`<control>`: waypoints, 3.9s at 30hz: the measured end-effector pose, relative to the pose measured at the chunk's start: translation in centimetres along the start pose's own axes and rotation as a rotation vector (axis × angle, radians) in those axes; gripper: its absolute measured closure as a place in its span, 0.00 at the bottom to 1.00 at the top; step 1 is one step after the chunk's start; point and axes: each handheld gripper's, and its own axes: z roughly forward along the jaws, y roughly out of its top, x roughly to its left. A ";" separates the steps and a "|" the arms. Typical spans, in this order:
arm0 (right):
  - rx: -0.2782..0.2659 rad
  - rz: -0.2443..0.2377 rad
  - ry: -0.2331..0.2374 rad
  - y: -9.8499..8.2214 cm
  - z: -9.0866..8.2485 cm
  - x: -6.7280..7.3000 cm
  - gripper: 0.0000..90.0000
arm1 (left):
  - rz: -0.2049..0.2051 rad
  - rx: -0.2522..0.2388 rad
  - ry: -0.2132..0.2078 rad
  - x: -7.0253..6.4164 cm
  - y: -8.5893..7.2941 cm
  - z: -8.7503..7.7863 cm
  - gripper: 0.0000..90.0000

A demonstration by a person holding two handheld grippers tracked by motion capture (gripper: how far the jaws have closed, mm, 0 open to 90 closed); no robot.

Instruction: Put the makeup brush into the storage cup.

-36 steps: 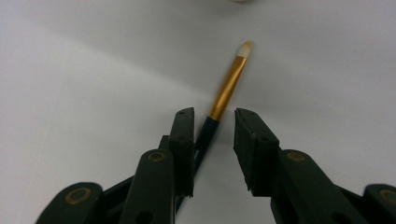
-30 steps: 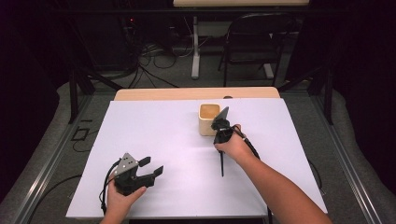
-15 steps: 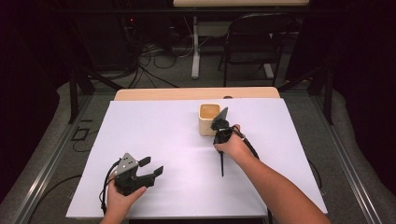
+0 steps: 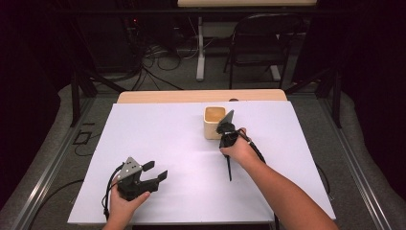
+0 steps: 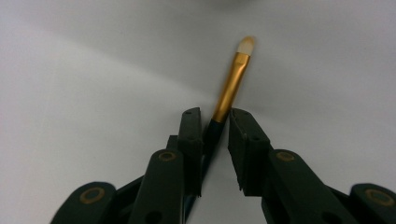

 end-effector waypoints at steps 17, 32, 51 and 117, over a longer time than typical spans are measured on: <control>0.002 0.008 0.004 0.1 0.1 -0.2 0.91 | -0.005 0.006 -0.001 0.0 0.0 0.1 0.38; 0.009 -0.009 -0.005 0.1 0.1 -0.2 0.93 | -0.005 0.005 -0.003 0.0 0.0 0.1 0.38; 0.105 -0.128 0.002 -0.3 -4.2 -0.8 0.93 | -0.004 0.002 -0.002 0.0 0.0 0.1 0.38; -0.843 -0.191 0.421 -9.5 -9.6 -0.9 0.93 | -0.001 0.010 0.011 -0.1 0.0 0.9 0.40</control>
